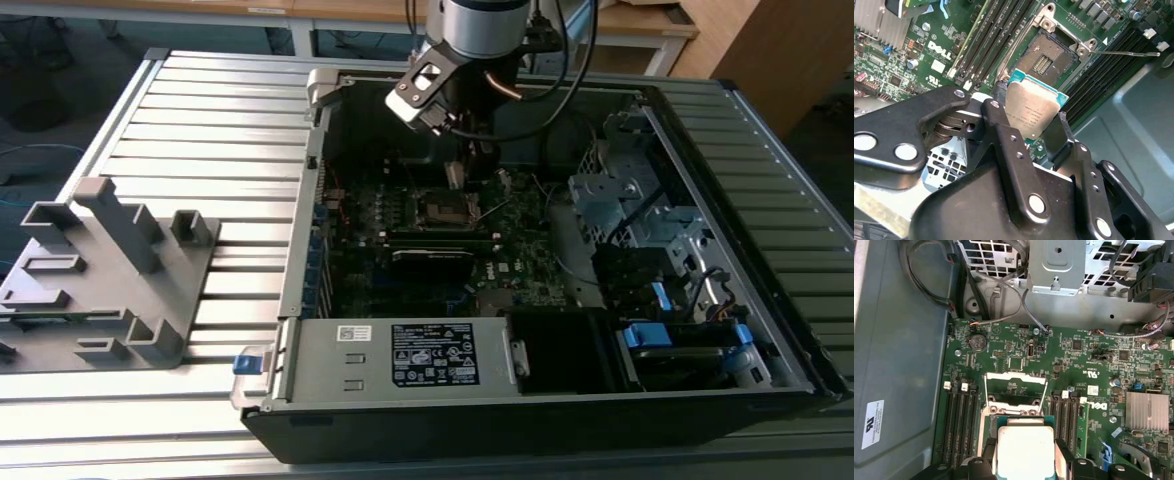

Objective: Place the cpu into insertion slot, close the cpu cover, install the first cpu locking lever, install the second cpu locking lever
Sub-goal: 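Place the cpu into insertion slot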

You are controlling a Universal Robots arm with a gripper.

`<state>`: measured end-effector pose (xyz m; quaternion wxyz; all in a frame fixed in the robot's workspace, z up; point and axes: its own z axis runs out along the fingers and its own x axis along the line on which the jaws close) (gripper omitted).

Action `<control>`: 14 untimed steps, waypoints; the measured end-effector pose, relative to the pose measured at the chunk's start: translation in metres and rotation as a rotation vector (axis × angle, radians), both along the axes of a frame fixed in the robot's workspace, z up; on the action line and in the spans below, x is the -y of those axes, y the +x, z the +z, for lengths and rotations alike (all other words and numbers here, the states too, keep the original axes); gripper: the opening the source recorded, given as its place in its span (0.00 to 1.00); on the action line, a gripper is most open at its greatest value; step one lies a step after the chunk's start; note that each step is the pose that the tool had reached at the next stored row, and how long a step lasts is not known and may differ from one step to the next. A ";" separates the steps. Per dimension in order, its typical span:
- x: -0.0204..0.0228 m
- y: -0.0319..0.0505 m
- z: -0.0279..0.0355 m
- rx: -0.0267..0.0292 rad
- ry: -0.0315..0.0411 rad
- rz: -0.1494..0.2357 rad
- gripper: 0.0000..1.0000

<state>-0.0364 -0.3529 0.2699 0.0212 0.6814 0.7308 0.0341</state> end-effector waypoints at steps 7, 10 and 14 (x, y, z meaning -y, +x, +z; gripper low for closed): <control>-0.0003 -0.0014 -0.0035 -0.0002 -0.0002 -0.069 0.54; -0.0027 -0.0035 -0.0046 0.0000 -0.0001 -0.071 0.54; -0.0062 -0.0064 -0.0080 0.0001 0.0002 -0.072 0.54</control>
